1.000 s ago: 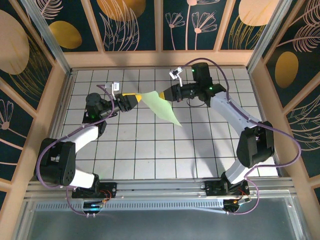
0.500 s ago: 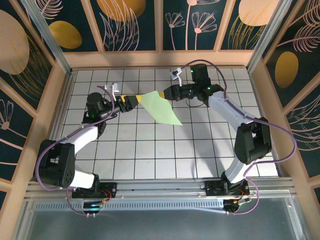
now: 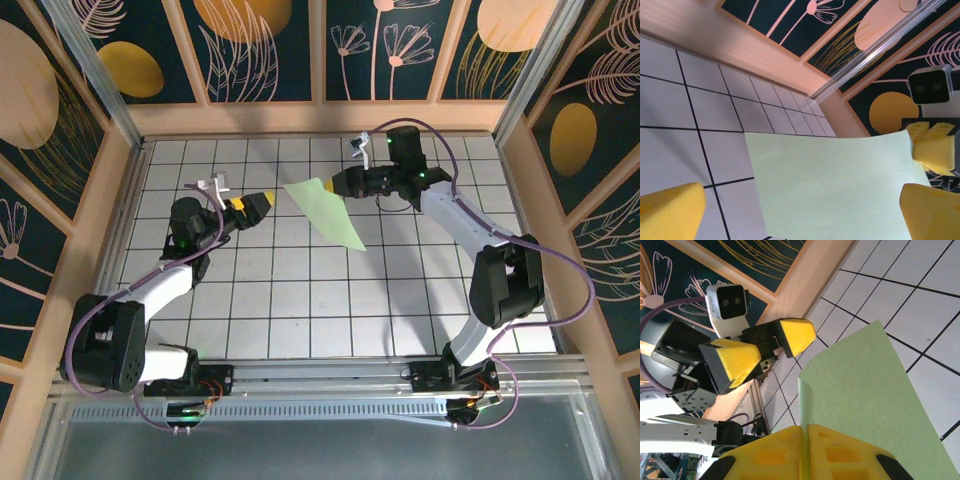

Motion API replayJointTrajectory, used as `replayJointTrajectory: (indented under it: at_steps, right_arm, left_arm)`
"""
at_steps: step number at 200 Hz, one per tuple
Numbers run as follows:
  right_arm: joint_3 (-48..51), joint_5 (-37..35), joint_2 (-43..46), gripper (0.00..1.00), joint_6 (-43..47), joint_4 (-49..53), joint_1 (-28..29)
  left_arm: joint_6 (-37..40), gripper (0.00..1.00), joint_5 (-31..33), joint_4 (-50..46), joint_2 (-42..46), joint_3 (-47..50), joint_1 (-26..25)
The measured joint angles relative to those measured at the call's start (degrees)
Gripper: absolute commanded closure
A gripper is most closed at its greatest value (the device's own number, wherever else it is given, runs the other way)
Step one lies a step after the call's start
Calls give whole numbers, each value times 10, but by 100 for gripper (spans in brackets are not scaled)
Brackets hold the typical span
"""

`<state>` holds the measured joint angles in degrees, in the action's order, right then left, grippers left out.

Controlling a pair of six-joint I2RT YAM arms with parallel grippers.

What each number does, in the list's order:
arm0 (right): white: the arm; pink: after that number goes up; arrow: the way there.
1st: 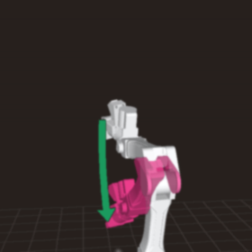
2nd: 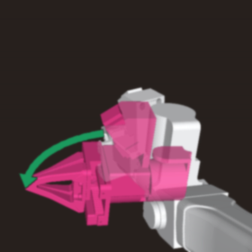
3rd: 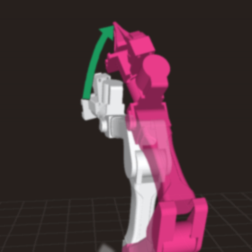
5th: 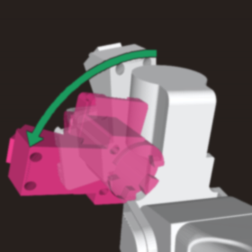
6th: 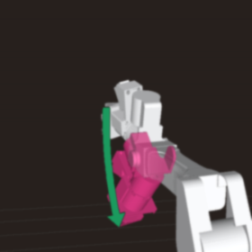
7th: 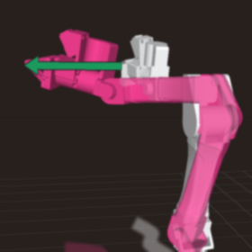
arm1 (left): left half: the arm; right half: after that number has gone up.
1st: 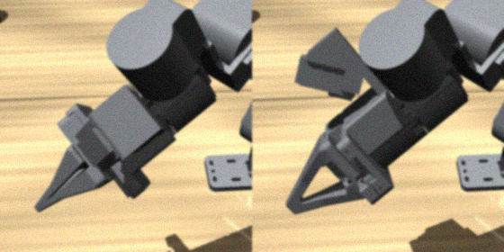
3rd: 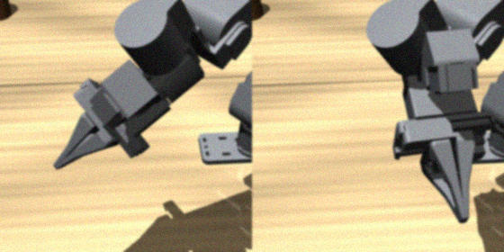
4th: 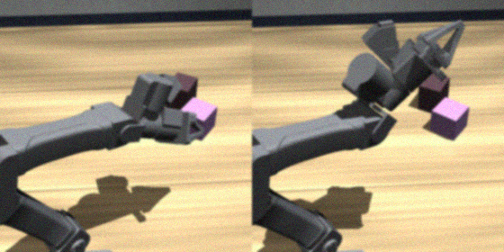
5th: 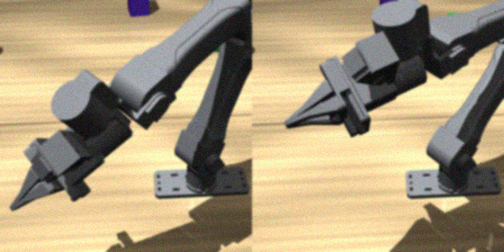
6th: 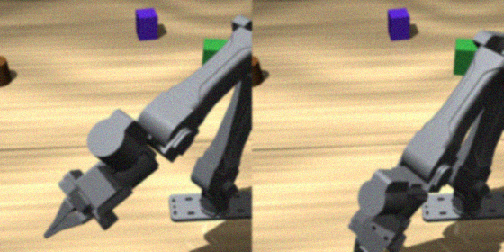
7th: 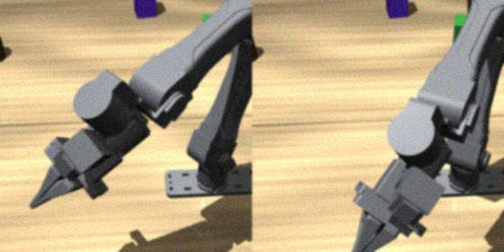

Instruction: Fold a paper plane with a square sheet of paper (fold left side to right side)

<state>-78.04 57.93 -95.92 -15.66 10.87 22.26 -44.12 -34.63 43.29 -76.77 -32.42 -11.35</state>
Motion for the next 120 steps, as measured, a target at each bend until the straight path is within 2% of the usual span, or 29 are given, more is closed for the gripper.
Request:
replayJointTrajectory:
  at_steps: [71, 120]
  right_arm:
    - [0, 11, 28, 88, -68, -37, 0]
    - [0, 36, 52, 88, -123, -92, 1]
  left_arm:
    - [-74, 1, -61, 151, -61, 24, -1]
    - [-85, 1, -85, 201, -99, 15, -32]
